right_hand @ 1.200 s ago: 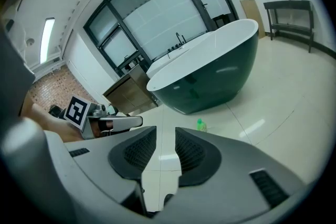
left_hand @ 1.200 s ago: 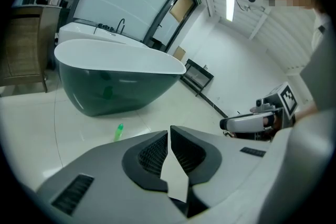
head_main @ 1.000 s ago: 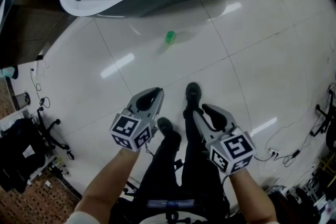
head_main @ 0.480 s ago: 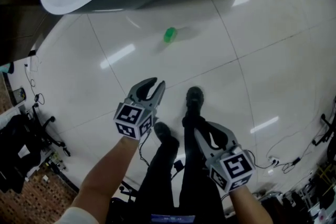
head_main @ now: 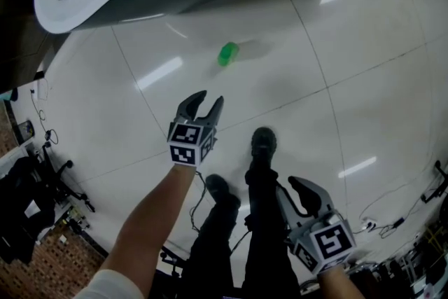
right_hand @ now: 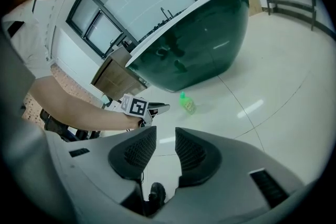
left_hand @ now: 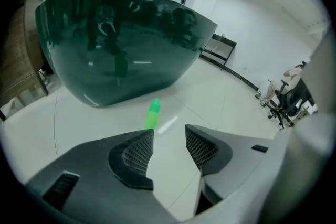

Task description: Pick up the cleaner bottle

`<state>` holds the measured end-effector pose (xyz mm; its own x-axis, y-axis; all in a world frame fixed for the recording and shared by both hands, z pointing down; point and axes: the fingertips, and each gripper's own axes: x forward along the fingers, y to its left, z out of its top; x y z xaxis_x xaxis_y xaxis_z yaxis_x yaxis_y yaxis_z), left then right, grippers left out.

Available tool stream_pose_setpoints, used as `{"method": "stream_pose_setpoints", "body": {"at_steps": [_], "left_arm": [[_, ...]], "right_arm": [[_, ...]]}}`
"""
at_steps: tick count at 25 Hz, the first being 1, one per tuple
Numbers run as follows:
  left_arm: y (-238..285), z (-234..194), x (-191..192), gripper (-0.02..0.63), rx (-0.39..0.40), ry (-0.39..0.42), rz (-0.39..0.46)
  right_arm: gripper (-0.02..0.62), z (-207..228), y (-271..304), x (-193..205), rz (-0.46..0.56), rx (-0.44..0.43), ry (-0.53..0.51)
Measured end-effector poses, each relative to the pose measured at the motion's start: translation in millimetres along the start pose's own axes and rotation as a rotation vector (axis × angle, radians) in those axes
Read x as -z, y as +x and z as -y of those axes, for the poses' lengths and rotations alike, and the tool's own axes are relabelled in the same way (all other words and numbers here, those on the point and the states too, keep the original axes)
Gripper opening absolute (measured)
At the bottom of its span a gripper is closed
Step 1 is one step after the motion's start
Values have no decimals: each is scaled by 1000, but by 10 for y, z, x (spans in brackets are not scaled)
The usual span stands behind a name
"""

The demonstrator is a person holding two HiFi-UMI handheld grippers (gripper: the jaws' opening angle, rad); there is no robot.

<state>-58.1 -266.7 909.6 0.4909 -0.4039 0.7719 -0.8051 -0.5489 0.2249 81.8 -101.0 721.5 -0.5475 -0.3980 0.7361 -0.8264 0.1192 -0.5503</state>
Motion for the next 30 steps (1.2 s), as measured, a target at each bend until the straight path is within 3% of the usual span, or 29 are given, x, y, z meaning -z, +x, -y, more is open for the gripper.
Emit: {"method": "stream_pose_setpoints", "body": {"at_steps": [8,12,16,21,26,30], "left_arm": [[583,-250,58,232,-42,39,-15],[836,-365,72,242,-56,97,-35],[1113,-431,13,306,-62,120,-15],[1357,-482,-47,308,-47,160,-17],[1584,-662,-122,308,-84,137,-8],[1715,-590,-119,308,-58,175,-12]], "right_arm": [[109,290,159,131,-48,13,44],[109,403,218,192,-52,16,55],[109,503,295,270,-58,11,71],[109,493,370,330,-71,19,79],[109,609,390,387,-76,30,76],[109,706,404,410,-74,44,84]]}}
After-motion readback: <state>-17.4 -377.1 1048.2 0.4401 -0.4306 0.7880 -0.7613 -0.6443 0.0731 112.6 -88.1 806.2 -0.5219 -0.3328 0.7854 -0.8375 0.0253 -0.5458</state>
